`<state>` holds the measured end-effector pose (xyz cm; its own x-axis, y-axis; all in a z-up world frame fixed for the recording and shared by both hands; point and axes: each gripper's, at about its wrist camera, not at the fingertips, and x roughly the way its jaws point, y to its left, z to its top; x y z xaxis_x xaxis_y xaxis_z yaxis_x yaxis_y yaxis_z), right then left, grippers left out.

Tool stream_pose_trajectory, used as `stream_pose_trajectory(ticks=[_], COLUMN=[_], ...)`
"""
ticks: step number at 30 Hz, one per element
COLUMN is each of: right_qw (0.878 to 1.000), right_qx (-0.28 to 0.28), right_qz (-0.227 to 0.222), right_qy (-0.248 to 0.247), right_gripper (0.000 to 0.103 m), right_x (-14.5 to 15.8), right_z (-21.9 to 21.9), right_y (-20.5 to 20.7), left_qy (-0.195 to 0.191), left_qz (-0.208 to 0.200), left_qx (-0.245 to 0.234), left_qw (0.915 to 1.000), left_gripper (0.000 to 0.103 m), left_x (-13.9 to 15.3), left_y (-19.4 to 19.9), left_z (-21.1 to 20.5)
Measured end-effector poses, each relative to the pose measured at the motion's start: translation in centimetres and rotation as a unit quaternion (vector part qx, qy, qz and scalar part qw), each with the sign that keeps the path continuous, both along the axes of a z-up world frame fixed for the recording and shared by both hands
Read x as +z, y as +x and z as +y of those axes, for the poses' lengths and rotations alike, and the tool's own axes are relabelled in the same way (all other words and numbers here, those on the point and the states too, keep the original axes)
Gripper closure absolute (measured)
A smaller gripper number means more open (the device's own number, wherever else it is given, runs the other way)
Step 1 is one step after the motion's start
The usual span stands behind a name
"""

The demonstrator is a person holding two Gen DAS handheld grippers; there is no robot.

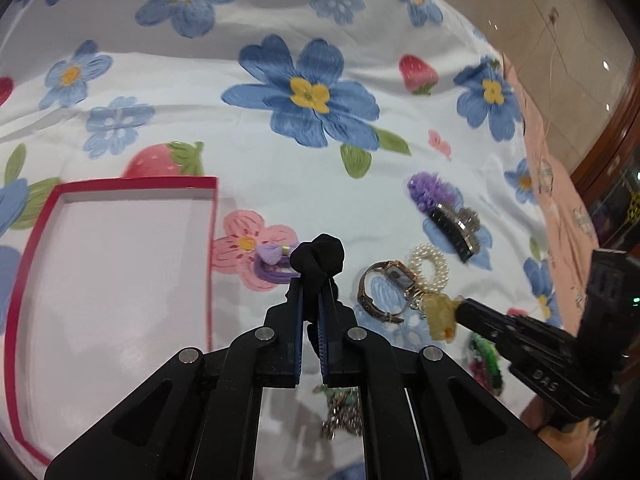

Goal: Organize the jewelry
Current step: 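Grasp the black scrunchie with the left tool while the right tool grasps the yellow hair clip, then carry the scrunchie and yellow clip into the red tray and open both tools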

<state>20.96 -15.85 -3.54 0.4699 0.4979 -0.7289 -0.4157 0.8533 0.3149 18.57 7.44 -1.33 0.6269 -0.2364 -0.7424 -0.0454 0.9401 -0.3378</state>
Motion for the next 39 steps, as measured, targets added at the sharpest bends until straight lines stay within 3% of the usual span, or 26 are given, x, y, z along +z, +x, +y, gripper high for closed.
stream_pose_trajectory(ticks=[20, 32, 39], right_qw=[0.994, 0.988, 0.986], right_qx=[0.103, 0.153, 0.166], right_qz=[-0.01, 0.003, 0.028], right_qy=[0.026, 0.026, 0.002], right_gripper=[0.099, 0.099, 0.099], right_x=[2.2, 0.8, -2.3], right_z=[11.2, 18.9, 22.3], right_y=[-1.3, 0.6, 3.0], left_qy=[-0.029, -0.035, -0.045], left_qz=[-0.013, 0.008, 0.038], left_qx=[0.098, 0.121, 0.13], left_qw=[0.9946, 0.992, 0.9898], left_gripper=[0.098, 0.098, 0.098], left_x=[1.0, -1.8, -4.8], left_y=[-6.3, -4.8, -2.7], left_z=[10.0, 15.1, 17.5])
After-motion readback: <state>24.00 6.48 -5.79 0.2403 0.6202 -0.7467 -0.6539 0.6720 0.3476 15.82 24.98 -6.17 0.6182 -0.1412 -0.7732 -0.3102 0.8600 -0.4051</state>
